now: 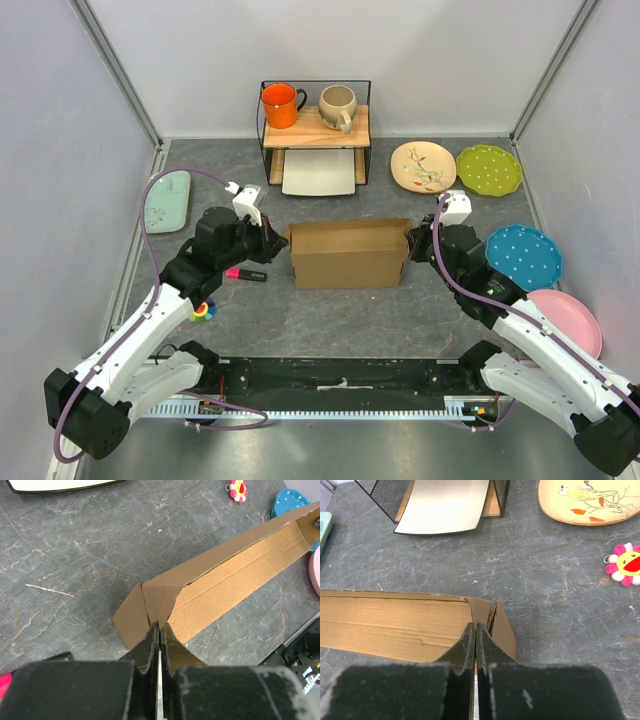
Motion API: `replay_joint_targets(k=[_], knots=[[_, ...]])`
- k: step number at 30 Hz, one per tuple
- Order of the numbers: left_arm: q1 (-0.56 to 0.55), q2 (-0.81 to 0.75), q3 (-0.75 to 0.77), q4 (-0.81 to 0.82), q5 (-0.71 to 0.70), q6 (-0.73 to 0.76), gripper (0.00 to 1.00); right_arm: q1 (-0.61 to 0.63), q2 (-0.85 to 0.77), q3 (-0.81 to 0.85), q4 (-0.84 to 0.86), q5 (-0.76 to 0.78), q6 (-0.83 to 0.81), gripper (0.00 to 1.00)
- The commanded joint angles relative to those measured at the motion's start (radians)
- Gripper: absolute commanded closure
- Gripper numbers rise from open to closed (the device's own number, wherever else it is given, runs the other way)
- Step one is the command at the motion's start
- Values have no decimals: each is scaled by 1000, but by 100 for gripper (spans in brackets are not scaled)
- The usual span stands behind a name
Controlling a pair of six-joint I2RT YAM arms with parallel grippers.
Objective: Fold the paper box
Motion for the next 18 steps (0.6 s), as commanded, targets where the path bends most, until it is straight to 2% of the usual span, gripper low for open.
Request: replay_joint_targets(k=[1,10,18], knots=[[-3,-16,30,43,13,-53,98,14,37,-20,-144,-24,17,100],[-3,-27,-19,170,12,-248,98,28,31,-27,-142,-24,26,100],[-5,-44,-75,216,-25,-293,98,29,23,-32,-142,-24,23,100]])
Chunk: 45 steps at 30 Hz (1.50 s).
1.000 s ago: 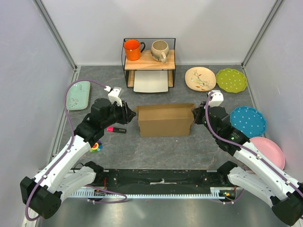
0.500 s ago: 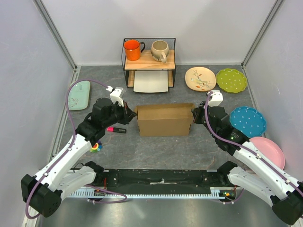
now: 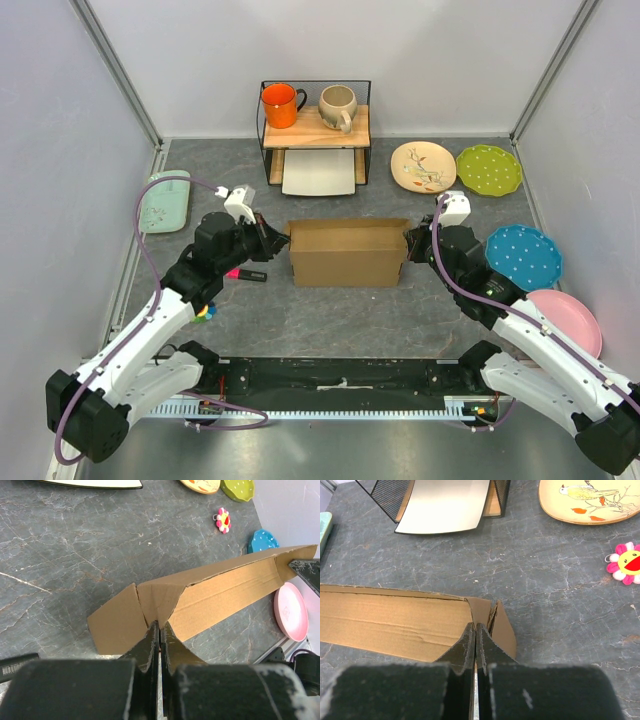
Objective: Fold the paper box
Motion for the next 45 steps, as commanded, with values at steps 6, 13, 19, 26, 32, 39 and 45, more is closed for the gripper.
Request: replay_joint_targets(k=[6,13,19,26,32,39,45], knots=[[-8,-20,-34,122,7,-91,98,17,28,-33,-140,-42,17,100],[-10,-25,-49,122,2,-117,98,20,28,-35,-142,-40,17,100],[-10,-11,44,56,-6,-155,98,23,31,-32,-142,-35,11,100],[-10,26,43,56,16,-196,98,24,33,-38,-142,-34,10,100],[-10,-3,3,53,-27,-118,98,24,22,-40,-145,-34,7,100],[-10,-30,-9,42,-68,32,98,24,14,-43,-148,-29,4,100],[-10,-36,-66,99,-53,84,98,24,11,-44,-151,-25,-1,100]])
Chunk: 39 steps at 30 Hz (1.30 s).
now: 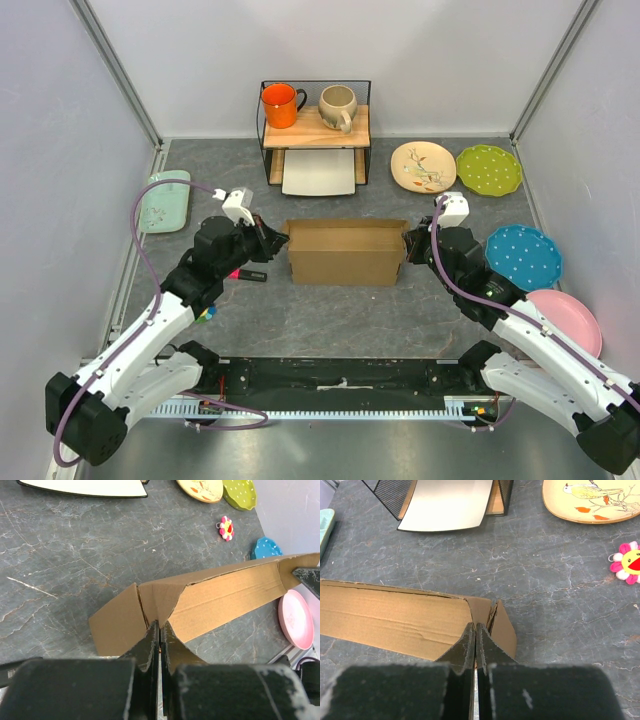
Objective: Fold the paper box
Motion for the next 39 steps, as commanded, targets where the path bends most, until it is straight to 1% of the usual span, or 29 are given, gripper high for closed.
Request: replay_joint_targets(k=[1,11,15,19,23,26,29,34,37,39], knots=[[-3,-21,-49,69,-6,109,98,9,14,-43,-148,-29,1,100],[-12,-78,-170,219,-26,190,98,11,8,-63,-153,-22,-5,100],[-46,-85,-216,238,-59,213,98,11,3,-64,-164,-15,15,100],[-109,-55,-206,201,-145,259,98,11,-3,-49,-170,-3,18,99],[-149,-32,-189,158,-236,288,98,11,3,-12,-185,17,12,91],[-161,-31,-192,147,-273,281,98,11,10,20,-196,32,6,86],[-164,-36,-196,112,-293,273,98,11,10,40,-204,50,-1,81],[-164,-36,-184,90,-305,268,98,11,17,75,-210,80,-13,76],[-164,-36,-184,87,-305,264,98,11,22,103,-211,95,-21,71],[-164,-38,-184,86,-303,262,98,11,23,116,-213,110,-22,65]])
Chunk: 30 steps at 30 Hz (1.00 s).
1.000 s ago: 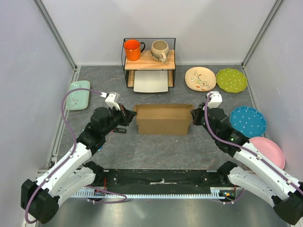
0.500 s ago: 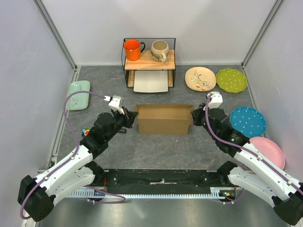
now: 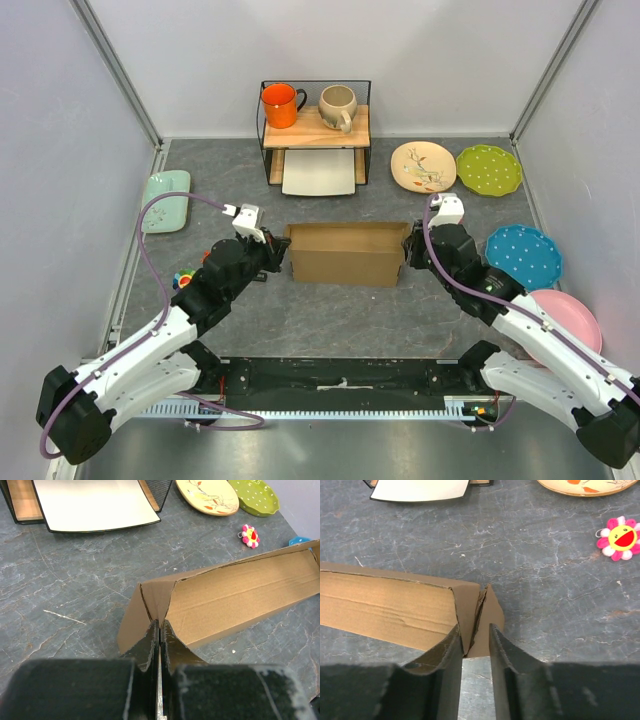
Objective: Fold the paper box
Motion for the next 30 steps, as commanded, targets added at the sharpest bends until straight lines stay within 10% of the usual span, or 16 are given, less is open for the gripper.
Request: replay_joint_targets(k=[1,18,30], knots=[[2,23,-11,-160,-48,48,98,-4,4,72,-54,80,-25,64],[1,36,-1,-165,-51,40,98,-4,38,143,3,95,-62,60],[1,58,11,-162,-35,28,98,-4,53,71,20,95,-63,100]])
